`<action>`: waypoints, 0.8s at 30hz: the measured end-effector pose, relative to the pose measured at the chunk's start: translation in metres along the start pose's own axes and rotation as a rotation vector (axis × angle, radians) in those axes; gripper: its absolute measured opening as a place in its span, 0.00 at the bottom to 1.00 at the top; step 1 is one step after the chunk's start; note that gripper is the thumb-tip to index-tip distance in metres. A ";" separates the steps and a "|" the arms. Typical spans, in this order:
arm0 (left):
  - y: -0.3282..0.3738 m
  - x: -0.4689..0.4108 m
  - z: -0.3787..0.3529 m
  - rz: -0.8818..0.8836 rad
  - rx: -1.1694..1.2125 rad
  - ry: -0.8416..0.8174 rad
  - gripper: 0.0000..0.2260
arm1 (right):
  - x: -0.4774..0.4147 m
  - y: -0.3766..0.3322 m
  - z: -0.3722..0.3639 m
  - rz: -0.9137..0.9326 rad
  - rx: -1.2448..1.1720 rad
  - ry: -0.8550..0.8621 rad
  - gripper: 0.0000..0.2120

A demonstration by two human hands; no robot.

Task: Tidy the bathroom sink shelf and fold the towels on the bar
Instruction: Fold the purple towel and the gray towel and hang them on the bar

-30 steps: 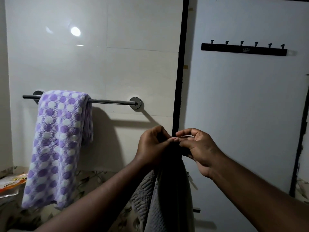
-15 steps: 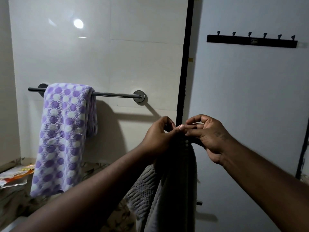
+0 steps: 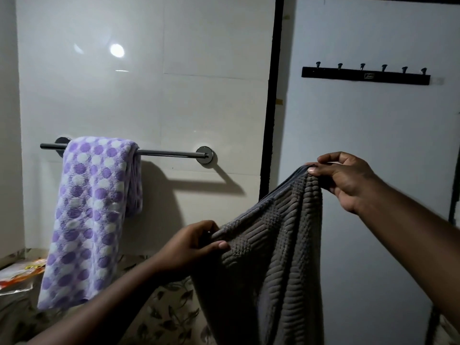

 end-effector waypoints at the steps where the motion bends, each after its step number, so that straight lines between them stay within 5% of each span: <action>1: -0.003 0.002 0.008 -0.018 -0.029 -0.005 0.21 | -0.003 0.000 0.003 -0.004 0.008 -0.001 0.16; 6: -0.001 -0.001 0.043 -0.308 -0.700 0.237 0.21 | -0.010 0.009 0.012 -0.045 0.056 0.020 0.16; 11: 0.018 -0.014 0.076 -0.586 -0.947 0.272 0.16 | -0.016 0.017 0.024 -0.071 0.070 0.064 0.16; 20: 0.064 -0.039 0.104 -0.529 -0.916 0.229 0.17 | -0.019 0.033 0.045 -0.138 0.062 0.158 0.15; 24: 0.075 -0.049 0.102 -0.505 -0.752 0.331 0.13 | -0.017 0.038 0.046 -0.130 -0.011 0.105 0.14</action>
Point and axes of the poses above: each hand's wrist, its own x-axis away from the middle knuckle, its own z-axis out of the back of the hand, y = z × x, the point moved 1 cm from there along -x, towards the middle knuckle, and after that the axes turned 5 degrees about y, right-handed, at the moved point
